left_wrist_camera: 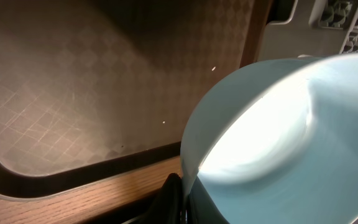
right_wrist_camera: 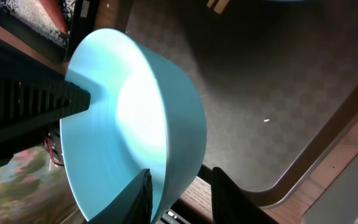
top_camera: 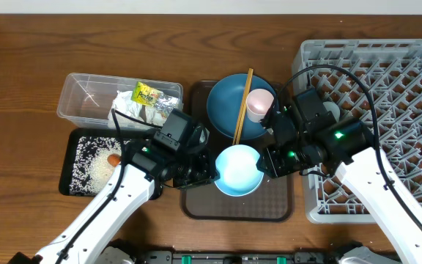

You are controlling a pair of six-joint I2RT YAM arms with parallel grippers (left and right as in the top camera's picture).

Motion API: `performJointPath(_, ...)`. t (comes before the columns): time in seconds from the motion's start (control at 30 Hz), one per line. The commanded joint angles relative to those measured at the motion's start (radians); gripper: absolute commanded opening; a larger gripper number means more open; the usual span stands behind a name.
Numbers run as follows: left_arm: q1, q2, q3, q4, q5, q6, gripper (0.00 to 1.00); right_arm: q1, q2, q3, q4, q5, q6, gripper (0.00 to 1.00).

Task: Sort waste into correct bins and load items into the dishwasher rack
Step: 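Lift the bowl and close the right gripper on its other rim, then release the left gripper and carry the bowl with the right gripper to the rack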

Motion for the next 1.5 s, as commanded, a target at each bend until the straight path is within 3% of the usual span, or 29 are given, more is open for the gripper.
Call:
performJointPath(0.0, -0.002, -0.006, 0.015, 0.002, 0.014, -0.020, 0.06, 0.010, -0.004, -0.013, 0.003, 0.005, 0.011, 0.30)
performJointPath(0.3, -0.077, -0.006, 0.015, 0.093, 0.012, -0.034, 0.06, 0.010, -0.004, -0.013, 0.015, 0.005, 0.033, 0.31)
performJointPath(0.37, -0.087, -0.006, 0.015, 0.099, -0.002, -0.035, 0.06, 0.010, -0.004, -0.013, 0.014, 0.005, 0.034, 0.28)
performJointPath(0.47, -0.087, -0.006, 0.015, 0.097, -0.021, -0.034, 0.06, 0.010, -0.004, -0.013, 0.016, 0.005, 0.033, 0.08)
performJointPath(0.53, -0.087, -0.006, 0.015, 0.098, -0.021, -0.034, 0.06, 0.010, -0.004, -0.013, 0.021, 0.005, 0.033, 0.03)
performJointPath(0.73, -0.087, -0.006, 0.015, 0.125, -0.023, -0.035, 0.08, 0.010, -0.004, -0.013, 0.053, 0.014, 0.032, 0.01)
performJointPath(1.0, -0.085, -0.007, 0.015, 0.291, 0.011, -0.035, 0.49, 0.007, -0.004, -0.013, 0.103, 0.199, 0.009, 0.02)
performJointPath(1.2, -0.085, -0.007, 0.015, 0.447, 0.011, -0.035, 0.64, 0.007, -0.005, -0.013, 0.182, 0.232, -0.033, 0.01)
performJointPath(1.23, -0.084, -0.007, 0.015, 0.484, 0.010, -0.035, 0.71, 0.007, -0.005, -0.013, 0.192, 0.255, -0.047, 0.01)
performJointPath(1.3, -0.084, -0.008, 0.015, 0.554, 0.011, -0.035, 0.81, 0.007, -0.005, -0.013, 0.211, 0.325, -0.068, 0.01)
performJointPath(1.47, -0.083, -0.007, 0.015, 0.712, 0.006, -0.034, 0.90, 0.007, -0.005, -0.013, 0.274, 0.576, -0.069, 0.01)
